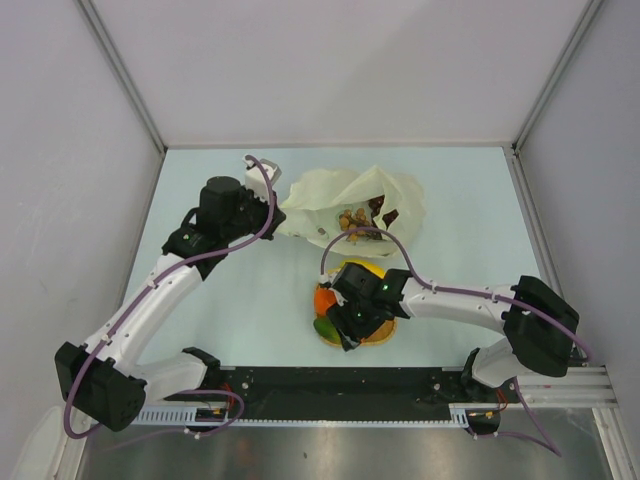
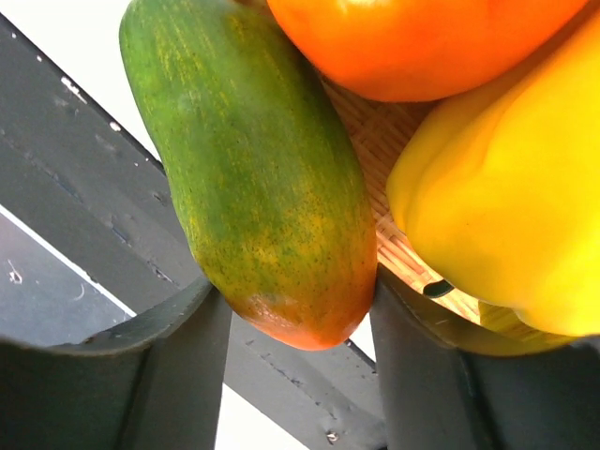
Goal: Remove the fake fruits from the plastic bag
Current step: Place the fake fruit on the plate.
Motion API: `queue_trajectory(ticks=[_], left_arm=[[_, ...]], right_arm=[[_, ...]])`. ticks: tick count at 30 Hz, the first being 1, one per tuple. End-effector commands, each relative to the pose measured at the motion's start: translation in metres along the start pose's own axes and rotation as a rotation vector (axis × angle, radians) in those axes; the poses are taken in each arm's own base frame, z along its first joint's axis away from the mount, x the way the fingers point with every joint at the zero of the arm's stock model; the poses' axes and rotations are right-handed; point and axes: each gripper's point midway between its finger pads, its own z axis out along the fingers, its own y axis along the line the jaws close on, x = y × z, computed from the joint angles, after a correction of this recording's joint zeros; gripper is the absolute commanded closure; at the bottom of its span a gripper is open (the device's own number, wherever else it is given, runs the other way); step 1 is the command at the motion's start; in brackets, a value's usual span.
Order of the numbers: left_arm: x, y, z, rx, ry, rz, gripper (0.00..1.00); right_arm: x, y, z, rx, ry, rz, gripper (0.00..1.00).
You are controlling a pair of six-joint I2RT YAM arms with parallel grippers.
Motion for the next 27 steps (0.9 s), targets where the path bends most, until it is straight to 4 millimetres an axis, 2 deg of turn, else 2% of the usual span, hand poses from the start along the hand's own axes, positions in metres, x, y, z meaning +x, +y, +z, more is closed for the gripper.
queue_trajectory(ticks=[1, 6, 10, 12, 16, 17, 19, 23, 24, 26, 27], left_arm=[[-0.011, -0.004, -0.005, 0.023, -0.042, -0.010, 1.00], [-0.011, -0.006, -0.005, 0.028, -0.044, -0.013, 1.00], [-0.011, -0.007, -0.007, 0.034, -0.045, -0.015, 1.00], [-0.012, -0.007, -0.008, 0.033, -0.047, -0.014, 1.00], [-0.013, -0.008, -0.008, 0.040, -0.045, -0.018, 1.00], [-0.013, -0.009, -0.008, 0.045, -0.043, -0.022, 1.00], [-0.013, -0.011, -0.007, 0.053, -0.041, -0.032, 1.00], [-0.012, -0.013, -0.008, 0.057, -0.040, -0.043, 1.00], [-0.009, -0.013, -0.008, 0.058, -0.037, -0.050, 1.00], [-0.005, -0.017, -0.012, 0.072, -0.036, -0.071, 1.00], [0.009, -0.019, -0.010, 0.081, -0.008, -0.089, 1.00]], right_arm=[[-0.003, -0.001, 0.000, 0.026, -0.023, -0.006, 0.48], [-0.006, -0.002, 0.004, 0.035, -0.017, -0.003, 0.50], [-0.006, 0.001, 0.001, 0.021, -0.017, -0.021, 0.29], [-0.005, 0.003, -0.004, 0.001, -0.016, -0.054, 0.24], [0.002, 0.016, -0.033, -0.071, -0.011, -0.147, 0.10], [-0.007, 0.022, -0.043, -0.099, -0.039, -0.183, 0.08], [-0.008, 0.036, -0.059, -0.171, -0.043, -0.248, 0.00], [-0.028, 0.044, -0.086, -0.215, -0.095, -0.291, 0.00], [-0.040, 0.052, -0.100, -0.250, -0.126, -0.304, 0.00], [-0.064, 0.040, -0.114, -0.240, -0.187, -0.255, 0.01], [-0.083, 0.034, -0.125, -0.208, -0.247, -0.237, 0.00]])
